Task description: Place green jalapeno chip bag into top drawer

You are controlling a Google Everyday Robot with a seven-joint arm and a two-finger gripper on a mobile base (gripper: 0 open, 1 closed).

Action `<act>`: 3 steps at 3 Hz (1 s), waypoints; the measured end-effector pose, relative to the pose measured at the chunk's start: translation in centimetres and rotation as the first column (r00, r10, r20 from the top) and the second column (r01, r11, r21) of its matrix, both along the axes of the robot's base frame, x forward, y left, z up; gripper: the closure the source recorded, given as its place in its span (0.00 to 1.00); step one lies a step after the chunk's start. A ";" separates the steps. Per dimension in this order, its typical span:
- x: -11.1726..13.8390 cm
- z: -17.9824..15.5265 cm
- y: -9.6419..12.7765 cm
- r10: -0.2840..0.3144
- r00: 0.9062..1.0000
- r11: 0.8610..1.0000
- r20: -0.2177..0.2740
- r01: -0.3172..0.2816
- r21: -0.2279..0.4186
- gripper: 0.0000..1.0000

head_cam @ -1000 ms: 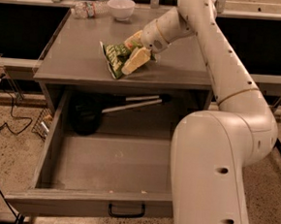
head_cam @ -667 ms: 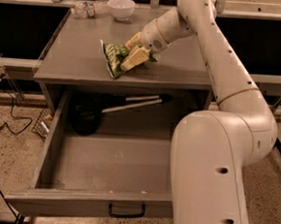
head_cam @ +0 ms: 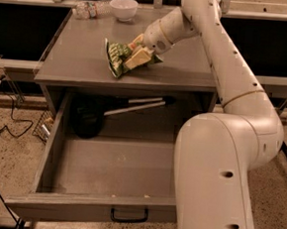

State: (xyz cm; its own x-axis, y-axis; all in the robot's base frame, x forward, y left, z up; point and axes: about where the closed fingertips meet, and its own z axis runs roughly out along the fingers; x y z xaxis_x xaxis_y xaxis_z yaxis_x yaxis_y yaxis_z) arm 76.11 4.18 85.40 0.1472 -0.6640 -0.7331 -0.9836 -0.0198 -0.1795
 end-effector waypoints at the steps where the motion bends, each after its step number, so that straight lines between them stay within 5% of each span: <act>1: -1.3 1.3 -0.1 0.007 1.000 1.000 -0.013 -0.007 -0.007 1.00; 3: -5.8 5.2 -1.9 -0.019 1.000 0.999 0.015 0.020 -0.029 1.00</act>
Offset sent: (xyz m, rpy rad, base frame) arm -0.0569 -0.0122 0.0513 -0.0417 -0.0097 0.0128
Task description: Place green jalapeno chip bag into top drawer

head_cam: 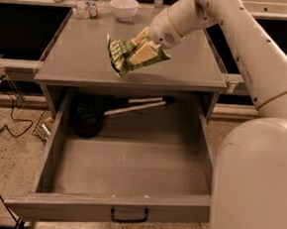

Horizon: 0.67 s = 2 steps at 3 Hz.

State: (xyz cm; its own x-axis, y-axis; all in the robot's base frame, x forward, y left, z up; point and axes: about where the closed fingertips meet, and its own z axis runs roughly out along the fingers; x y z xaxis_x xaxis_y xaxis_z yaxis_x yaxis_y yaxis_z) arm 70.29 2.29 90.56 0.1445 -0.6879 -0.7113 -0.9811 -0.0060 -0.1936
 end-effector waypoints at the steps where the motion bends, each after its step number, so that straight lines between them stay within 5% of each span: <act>1: -3.1 0.6 -1.0 -0.024 1.000 1.000 0.006 0.024 -0.006 1.00; 2: -6.5 1.6 -2.0 -0.072 0.996 0.997 0.047 0.072 0.002 1.00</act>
Offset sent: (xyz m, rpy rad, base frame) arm -0.1207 -0.0308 -0.0015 -0.0141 -0.0577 -0.1339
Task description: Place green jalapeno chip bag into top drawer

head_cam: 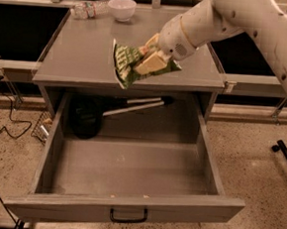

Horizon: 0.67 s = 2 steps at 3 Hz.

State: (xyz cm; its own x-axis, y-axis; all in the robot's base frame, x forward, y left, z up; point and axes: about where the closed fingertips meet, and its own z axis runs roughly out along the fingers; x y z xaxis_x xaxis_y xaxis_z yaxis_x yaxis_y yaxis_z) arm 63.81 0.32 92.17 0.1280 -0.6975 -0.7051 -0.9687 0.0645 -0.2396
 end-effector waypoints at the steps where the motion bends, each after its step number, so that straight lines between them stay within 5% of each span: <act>1: -4.7 -3.0 0.2 -0.052 0.999 0.999 0.000 0.052 -0.010 1.00; 2: -4.7 -3.0 0.2 -0.052 0.999 0.999 0.000 0.052 -0.010 1.00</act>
Offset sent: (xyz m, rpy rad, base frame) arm -0.0353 -0.0007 -0.0060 0.0086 -0.0295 -0.0542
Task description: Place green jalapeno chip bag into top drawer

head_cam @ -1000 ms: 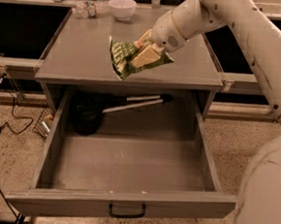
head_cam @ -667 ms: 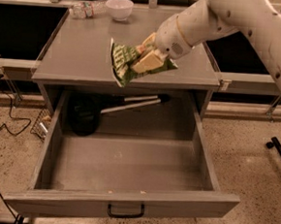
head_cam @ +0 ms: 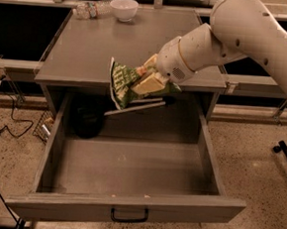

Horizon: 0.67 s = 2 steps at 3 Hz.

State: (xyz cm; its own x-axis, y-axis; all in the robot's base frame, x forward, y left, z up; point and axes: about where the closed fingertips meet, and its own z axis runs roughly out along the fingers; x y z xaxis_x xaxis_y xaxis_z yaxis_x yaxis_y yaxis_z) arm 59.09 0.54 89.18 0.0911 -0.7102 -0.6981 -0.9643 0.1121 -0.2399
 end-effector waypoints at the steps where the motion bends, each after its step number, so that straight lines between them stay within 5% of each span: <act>1: -0.7 -0.9 -0.7 -0.014 1.000 1.000 -0.018 0.014 0.005 1.00; 2: -2.0 -2.7 -1.9 -0.038 0.998 0.999 -0.058 0.038 0.005 1.00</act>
Offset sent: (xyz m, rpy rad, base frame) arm -0.0342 -0.0372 -0.0483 0.0073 0.1060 -0.0758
